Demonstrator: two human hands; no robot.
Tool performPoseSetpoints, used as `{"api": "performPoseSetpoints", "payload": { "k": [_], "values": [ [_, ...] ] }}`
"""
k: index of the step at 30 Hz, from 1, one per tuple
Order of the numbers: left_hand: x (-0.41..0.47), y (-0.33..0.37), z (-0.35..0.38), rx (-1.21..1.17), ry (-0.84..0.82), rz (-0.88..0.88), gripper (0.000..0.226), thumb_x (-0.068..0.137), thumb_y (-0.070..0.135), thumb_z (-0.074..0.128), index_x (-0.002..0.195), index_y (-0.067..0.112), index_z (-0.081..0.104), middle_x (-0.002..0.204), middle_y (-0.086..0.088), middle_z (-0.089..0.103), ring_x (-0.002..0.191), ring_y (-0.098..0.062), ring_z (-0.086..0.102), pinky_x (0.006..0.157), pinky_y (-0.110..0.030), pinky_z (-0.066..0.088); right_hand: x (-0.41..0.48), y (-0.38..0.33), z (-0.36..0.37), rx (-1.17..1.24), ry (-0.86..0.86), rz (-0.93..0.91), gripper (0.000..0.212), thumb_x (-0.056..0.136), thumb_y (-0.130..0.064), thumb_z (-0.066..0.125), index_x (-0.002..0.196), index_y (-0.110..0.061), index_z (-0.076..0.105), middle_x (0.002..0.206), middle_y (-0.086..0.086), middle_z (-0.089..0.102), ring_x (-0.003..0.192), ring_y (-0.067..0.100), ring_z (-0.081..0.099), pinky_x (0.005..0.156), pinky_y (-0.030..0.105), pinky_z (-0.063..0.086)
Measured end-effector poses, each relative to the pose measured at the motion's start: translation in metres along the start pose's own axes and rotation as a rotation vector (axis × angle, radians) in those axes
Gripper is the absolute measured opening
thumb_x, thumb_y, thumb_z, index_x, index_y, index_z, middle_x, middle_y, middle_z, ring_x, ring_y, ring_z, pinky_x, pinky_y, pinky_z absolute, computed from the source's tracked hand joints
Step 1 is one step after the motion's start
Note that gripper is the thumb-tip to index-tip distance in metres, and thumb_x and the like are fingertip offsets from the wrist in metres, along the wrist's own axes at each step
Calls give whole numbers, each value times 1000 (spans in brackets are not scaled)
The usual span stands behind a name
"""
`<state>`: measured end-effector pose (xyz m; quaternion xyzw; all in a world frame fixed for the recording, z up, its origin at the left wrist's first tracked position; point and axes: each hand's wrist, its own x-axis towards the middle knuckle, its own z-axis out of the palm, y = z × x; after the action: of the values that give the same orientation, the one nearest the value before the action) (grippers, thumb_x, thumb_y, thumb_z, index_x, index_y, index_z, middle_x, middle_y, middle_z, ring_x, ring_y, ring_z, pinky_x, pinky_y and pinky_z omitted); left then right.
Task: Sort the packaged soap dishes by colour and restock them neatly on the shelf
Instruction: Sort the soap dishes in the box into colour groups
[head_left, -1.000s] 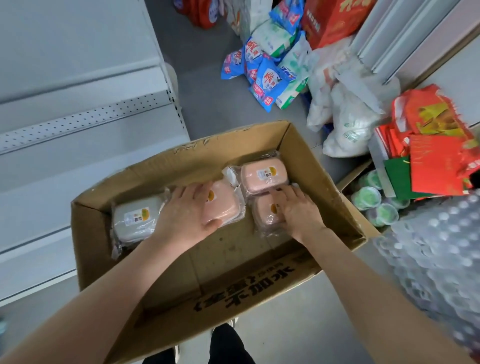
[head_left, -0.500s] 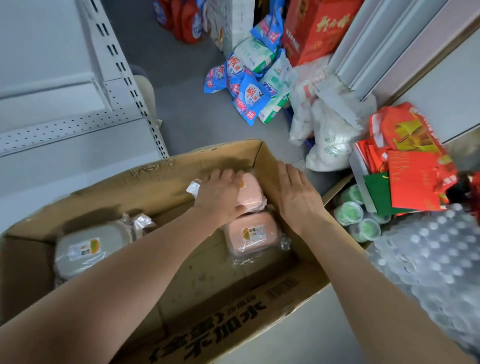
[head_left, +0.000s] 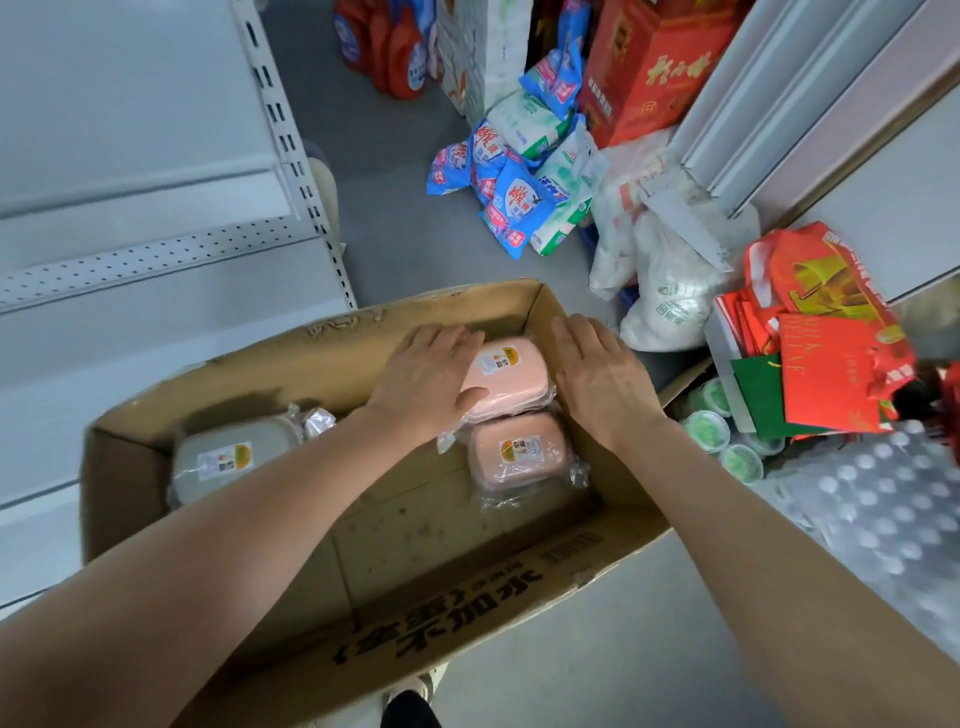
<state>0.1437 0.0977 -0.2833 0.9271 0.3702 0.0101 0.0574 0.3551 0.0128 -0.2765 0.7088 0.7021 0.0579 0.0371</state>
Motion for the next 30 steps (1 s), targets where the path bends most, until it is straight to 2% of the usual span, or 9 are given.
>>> {"api": "performPoseSetpoints", "payload": {
  "k": [5,10,14,21,25,30],
  "values": [
    [-57,-35,-42,32,65,18,56,95,49,48,144,23,41,139,-3,50,128,-26,45,111,-39,33,0,-35,-40,-77,21,-139,64,81,-20,72,138,-2,49,128,21,55,115,39,55,98,47,46],
    [-141,-79,-78,97,142,-8,52,95,47,48,139,20,48,136,-5,55,126,-27,49,106,-41,39,-1,-108,-86,-116,117,-284,59,84,-29,70,135,-5,53,127,18,58,115,34,56,100,43,45],
    [-225,-127,-93,113,223,-65,42,87,38,62,122,14,61,116,-11,64,107,-33,59,95,-46,49,-1,-195,-110,-44,179,-432,56,85,-23,69,135,-3,53,128,21,58,117,37,55,103,47,42],
    [-418,-207,-105,90,386,-353,42,81,29,75,117,10,67,108,-12,68,96,-35,63,87,-44,52,-8,-385,-143,67,313,-689,51,85,-23,69,130,-3,56,124,17,60,112,36,58,99,44,45],
    [-541,-251,-108,118,418,-530,40,81,28,75,116,11,67,108,-11,68,97,-35,63,86,-43,52,-17,-509,-154,161,365,-844,52,85,-22,72,130,-1,57,123,20,60,109,39,60,95,45,47],
    [-689,-289,-107,143,401,-791,42,81,29,75,118,11,67,110,-11,68,100,-35,63,83,-43,52,-39,-665,-166,234,376,-1042,50,90,-26,64,134,-4,54,128,17,58,114,36,56,100,43,43]
  ]
}}
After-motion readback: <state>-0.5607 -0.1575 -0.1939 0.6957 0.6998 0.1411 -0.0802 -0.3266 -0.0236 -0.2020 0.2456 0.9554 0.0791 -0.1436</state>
